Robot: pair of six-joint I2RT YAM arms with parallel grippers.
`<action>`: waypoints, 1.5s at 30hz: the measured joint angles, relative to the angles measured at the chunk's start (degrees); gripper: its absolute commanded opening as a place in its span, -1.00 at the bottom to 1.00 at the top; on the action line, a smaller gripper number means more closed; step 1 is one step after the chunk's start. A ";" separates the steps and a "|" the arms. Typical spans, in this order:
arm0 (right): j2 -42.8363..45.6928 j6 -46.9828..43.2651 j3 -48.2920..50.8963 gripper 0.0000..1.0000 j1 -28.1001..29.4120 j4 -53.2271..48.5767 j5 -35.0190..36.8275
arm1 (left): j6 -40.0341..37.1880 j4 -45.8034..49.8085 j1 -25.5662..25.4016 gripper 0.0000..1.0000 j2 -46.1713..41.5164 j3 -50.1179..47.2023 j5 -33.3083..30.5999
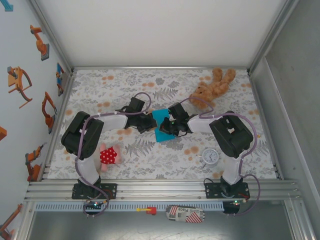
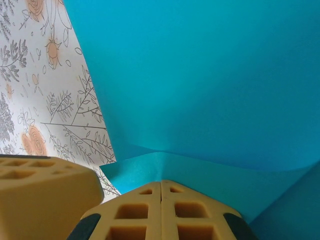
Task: Fold a paper plane with a square sheet of paper (pick it up from the middle)
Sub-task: Fold the triangle a second time at the center of the table.
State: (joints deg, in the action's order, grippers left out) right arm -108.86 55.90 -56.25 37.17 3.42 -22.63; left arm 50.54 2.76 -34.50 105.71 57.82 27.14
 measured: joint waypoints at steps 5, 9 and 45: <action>0.00 0.02 0.00 -1.00 0.00 0.00 0.00 | -1.33 1.68 -0.74 -1.00 0.20 1.27 -1.20; 0.00 0.04 0.00 -1.00 0.00 0.00 0.00 | -2.19 2.82 -0.83 -1.00 1.68 2.60 -1.99; 0.79 -1.92 4.22 -1.00 -3.69 6.71 -1.97 | -6.51 13.75 -1.14 -1.00 6.45 9.68 -6.54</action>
State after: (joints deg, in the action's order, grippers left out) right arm -108.07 53.98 -52.03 33.47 10.13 -24.60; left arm 44.03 16.51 -35.64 112.16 67.51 20.60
